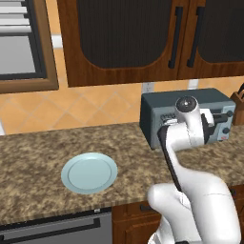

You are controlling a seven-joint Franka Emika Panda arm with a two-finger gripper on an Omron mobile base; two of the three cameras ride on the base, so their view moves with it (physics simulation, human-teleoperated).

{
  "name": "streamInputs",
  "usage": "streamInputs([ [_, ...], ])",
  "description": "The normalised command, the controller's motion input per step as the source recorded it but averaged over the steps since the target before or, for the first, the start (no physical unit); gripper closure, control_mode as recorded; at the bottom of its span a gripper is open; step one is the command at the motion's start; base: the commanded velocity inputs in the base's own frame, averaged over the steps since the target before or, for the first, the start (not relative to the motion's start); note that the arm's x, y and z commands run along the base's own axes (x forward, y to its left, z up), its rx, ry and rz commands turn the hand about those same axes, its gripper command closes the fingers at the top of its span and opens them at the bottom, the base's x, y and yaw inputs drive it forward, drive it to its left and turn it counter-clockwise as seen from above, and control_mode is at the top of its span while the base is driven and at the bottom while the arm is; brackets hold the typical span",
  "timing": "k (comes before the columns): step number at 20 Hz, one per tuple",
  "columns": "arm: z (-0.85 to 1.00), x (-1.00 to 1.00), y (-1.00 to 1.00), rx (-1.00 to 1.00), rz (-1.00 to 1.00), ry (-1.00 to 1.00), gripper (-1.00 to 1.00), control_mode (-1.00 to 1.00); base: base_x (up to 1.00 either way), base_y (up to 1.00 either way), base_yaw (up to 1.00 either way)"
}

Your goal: Pick up the kebab skewer and baguette bread, and place them inside the toaster oven. Close the toaster oven door and start by setting the timer.

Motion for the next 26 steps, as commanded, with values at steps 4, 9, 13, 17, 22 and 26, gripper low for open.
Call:
streamInputs([
  [4,-0.25,0.86,-0.28,0.04,0.00,0.00,-1.00,-1.00,0.00,0.00,0.00],
  [9,-0.06,0.77,-0.36,0.03,0.00,0.00,-1.00,-1.00,0.00,0.00,0.00],
  [13,-0.13,0.59,-0.12,0.04,0.00,0.00,-1.00,-1.00,0.00,0.00,0.00],
  [17,-0.39,0.28,0.00,0.03,0.00,-0.01,-1.00,-1.00,0.00,0.00,0.00],
  [22,-0.50,0.04,0.00,0.02,0.00,-0.03,-1.00,-1.00,0.00,0.00,0.00],
  [26,-0.29,-0.14,-0.07,0.01,0.00,-0.04,-1.00,-1.00,0.00,0.00,0.00],
])
